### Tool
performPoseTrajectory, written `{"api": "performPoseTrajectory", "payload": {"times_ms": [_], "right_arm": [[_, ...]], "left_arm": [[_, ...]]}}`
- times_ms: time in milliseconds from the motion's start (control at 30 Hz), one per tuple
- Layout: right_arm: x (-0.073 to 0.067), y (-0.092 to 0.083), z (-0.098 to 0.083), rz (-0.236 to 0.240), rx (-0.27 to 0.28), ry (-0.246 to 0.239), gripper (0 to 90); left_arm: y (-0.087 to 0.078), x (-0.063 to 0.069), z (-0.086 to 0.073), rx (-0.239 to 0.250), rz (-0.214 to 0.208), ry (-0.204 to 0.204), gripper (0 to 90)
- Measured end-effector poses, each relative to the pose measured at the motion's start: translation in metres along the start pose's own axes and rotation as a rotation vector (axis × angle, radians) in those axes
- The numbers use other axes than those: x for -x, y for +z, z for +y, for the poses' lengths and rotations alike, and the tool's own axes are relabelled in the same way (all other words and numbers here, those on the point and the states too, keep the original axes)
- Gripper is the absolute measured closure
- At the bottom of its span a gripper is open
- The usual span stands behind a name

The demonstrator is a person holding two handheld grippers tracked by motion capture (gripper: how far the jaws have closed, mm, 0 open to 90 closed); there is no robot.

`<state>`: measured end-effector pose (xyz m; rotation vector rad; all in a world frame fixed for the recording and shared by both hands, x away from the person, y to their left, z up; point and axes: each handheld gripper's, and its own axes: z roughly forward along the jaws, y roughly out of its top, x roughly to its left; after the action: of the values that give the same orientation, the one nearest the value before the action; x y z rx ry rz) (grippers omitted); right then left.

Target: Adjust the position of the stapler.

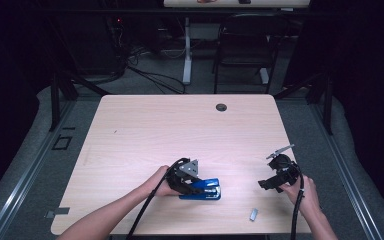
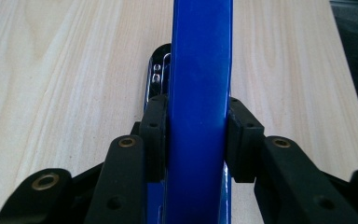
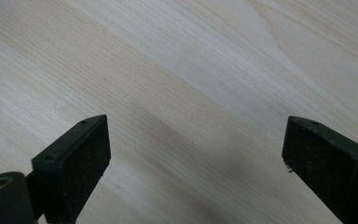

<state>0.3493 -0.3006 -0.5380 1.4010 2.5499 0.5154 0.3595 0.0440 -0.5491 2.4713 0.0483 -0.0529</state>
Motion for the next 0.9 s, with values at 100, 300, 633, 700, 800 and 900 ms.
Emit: {"api": "performPoseTrajectory", "payload": {"times_ms": [100, 300, 633, 700, 800, 900], "right_arm": [[-0.005, 0.0, 0.002, 0.005, 0.008, -0.007, 7.7], [-0.009, -0.002, 0.004, 0.007, 0.011, -0.019, 8.1], [-0.017, -0.004, 0.007, 0.045, 0.043, -0.012, 8.7], [-0.019, -0.004, 0.009, 0.058, 0.051, -0.012, 8.9], [-0.022, -0.005, 0.011, 0.073, 0.057, -0.016, 9.2], [-0.026, -0.005, 0.011, 0.09, 0.062, -0.019, 9.9]], "left_arm": [[0.006, 0.002, 0.005, -0.005, 0.007, -0.011, 63.7], [0.013, 0.007, 0.02, -0.004, 0.03, -0.022, 54.9], [0.019, 0.019, 0.04, -0.007, 0.098, -0.027, 50.5], [0.02, 0.018, 0.041, -0.016, 0.086, -0.031, 51.1], [0.022, 0.018, 0.041, -0.009, 0.102, -0.038, 54.4], [0.022, 0.019, 0.041, -0.001, 0.112, -0.039, 56.5]]}}
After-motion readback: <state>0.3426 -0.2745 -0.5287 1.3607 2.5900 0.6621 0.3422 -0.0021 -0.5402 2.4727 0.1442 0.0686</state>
